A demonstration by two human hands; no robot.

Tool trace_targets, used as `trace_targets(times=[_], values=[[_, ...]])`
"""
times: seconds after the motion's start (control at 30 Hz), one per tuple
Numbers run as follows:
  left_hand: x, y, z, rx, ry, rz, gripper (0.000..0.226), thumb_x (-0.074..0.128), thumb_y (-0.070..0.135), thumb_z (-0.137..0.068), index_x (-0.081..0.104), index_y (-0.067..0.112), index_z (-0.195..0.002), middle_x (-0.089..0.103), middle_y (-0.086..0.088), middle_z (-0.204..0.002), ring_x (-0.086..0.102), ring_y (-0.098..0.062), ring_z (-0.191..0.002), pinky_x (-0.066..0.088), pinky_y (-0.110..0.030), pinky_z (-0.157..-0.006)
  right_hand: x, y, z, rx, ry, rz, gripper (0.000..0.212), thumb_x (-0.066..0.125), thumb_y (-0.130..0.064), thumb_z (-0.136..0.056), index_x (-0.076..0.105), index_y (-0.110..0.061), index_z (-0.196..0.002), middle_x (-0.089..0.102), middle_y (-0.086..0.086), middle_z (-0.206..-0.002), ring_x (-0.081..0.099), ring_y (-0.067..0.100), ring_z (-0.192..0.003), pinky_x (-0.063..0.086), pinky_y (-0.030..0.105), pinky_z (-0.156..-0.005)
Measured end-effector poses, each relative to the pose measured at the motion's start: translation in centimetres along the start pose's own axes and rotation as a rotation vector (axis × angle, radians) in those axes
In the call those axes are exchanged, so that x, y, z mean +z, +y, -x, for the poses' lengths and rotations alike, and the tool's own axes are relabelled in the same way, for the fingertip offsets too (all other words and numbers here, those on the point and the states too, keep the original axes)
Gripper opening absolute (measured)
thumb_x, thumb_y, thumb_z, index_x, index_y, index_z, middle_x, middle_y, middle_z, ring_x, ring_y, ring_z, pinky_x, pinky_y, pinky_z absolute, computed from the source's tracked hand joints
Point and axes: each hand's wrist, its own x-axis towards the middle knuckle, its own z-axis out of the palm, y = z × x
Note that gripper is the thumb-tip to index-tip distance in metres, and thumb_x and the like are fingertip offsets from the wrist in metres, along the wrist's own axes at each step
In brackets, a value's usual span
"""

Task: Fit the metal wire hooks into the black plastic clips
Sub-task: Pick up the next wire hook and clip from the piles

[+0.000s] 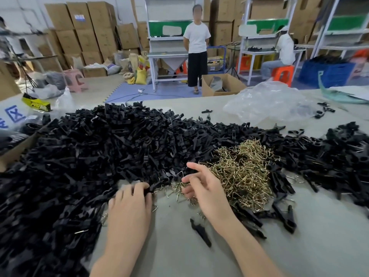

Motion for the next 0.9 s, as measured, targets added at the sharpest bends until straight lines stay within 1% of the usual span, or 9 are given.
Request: trace_targets(times=[0.2,0.37,0.5,0.6,0.67,0.7,0.8,0.83,0.9], values=[[-0.5,0.1,-0.2,-0.07,0.019,0.21,0.019,0.064,0.025,-0.095,0.064,0.015,-0.111,0.065,-0.004,-0.102,0.062,-0.032,-0.093,0.042,-0.044,-0.085,0.3,0.6,-0.3,-0.005,-0.018,0.049,0.034,0.047,-0.008,-0.104,0.064,-0.033,-0.12,0.072,-0.006,-0.097,0.067,0.006,-0.076,0.056,0.021,-0.072],[-0.8,0.4,-0.2,-0.174,0.077,0.404,0.014,0.061,0.02,-0.096,0.057,0.016,-0.109,0.051,0.005,-0.104,0.055,-0.022,-0.074,0.029,-0.033,-0.087,0.3,0.7,-0.3,0.0,-0.043,0.039,0.033,0.047,-0.008,-0.104,0.065,-0.033,-0.116,0.071,-0.009,-0.096,0.066,0.006,-0.076,0.057,0.022,-0.07],[-0.9,0.2,-0.5,-0.235,0.099,0.456,0.014,0.058,0.019,-0.097,0.055,0.014,-0.109,0.057,0.002,-0.103,0.05,-0.02,-0.092,0.033,-0.039,-0.09,0.3,0.6,-0.2,-0.001,-0.052,0.033,0.034,0.047,-0.008,-0.104,0.066,-0.034,-0.113,0.072,-0.011,-0.096,0.066,0.006,-0.076,0.058,0.022,-0.069],[-1.1,0.3,-0.6,-0.246,0.108,0.543,0.012,0.054,0.022,-0.097,0.053,0.019,-0.109,0.059,0.003,-0.105,0.049,-0.017,-0.096,0.039,-0.043,-0.094,0.3,0.7,-0.3,-0.003,-0.045,0.027,0.034,0.047,-0.008,-0.104,0.066,-0.035,-0.112,0.072,-0.011,-0.096,0.066,0.007,-0.077,0.059,0.026,-0.072],[-1.2,0.5,-0.4,-0.235,0.11,0.6,0.009,0.052,0.027,-0.098,0.05,0.026,-0.107,0.058,0.01,-0.103,0.055,-0.02,-0.093,0.046,-0.048,-0.09,0.3,0.7,-0.3,-0.004,-0.044,0.029,0.034,0.047,-0.009,-0.104,0.066,-0.035,-0.112,0.072,-0.011,-0.097,0.067,0.008,-0.078,0.059,0.03,-0.075],[-1.2,0.6,-0.4,-0.222,0.102,0.628,0.008,0.051,0.029,-0.098,0.049,0.031,-0.105,0.058,0.012,-0.102,0.057,-0.02,-0.091,0.049,-0.046,-0.085,0.3,0.7,-0.3,-0.006,-0.043,0.028,0.034,0.047,-0.009,-0.104,0.066,-0.036,-0.112,0.072,-0.011,-0.097,0.068,0.009,-0.078,0.059,0.031,-0.075],[-0.9,1.1,-0.5,-0.146,0.037,0.67,0.013,0.051,0.032,-0.098,0.045,0.043,-0.1,0.06,0.014,-0.095,0.06,-0.007,-0.082,0.045,-0.024,-0.069,0.2,0.7,-0.3,-0.022,-0.038,0.034,0.034,0.046,-0.01,-0.104,0.066,-0.036,-0.111,0.072,-0.012,-0.096,0.068,0.009,-0.077,0.06,0.027,-0.074],[-0.8,1.4,-0.8,-0.096,0.01,0.645,0.012,0.051,0.032,-0.098,0.045,0.042,-0.102,0.062,0.012,-0.09,0.059,-0.006,-0.075,0.043,-0.023,-0.065,0.2,0.7,-0.3,-0.027,-0.035,0.034,0.034,0.046,-0.01,-0.104,0.066,-0.036,-0.111,0.072,-0.012,-0.096,0.068,0.008,-0.077,0.059,0.026,-0.074],[-0.4,1.9,-1.7,0.012,-0.016,0.537,0.009,0.052,0.029,-0.098,0.05,0.031,-0.106,0.064,0.01,-0.084,0.058,-0.011,-0.067,0.046,-0.033,-0.065,0.2,0.8,-0.4,-0.028,-0.036,0.031,0.034,0.046,-0.01,-0.104,0.066,-0.037,-0.111,0.072,-0.013,-0.096,0.069,0.008,-0.076,0.059,0.027,-0.074]])
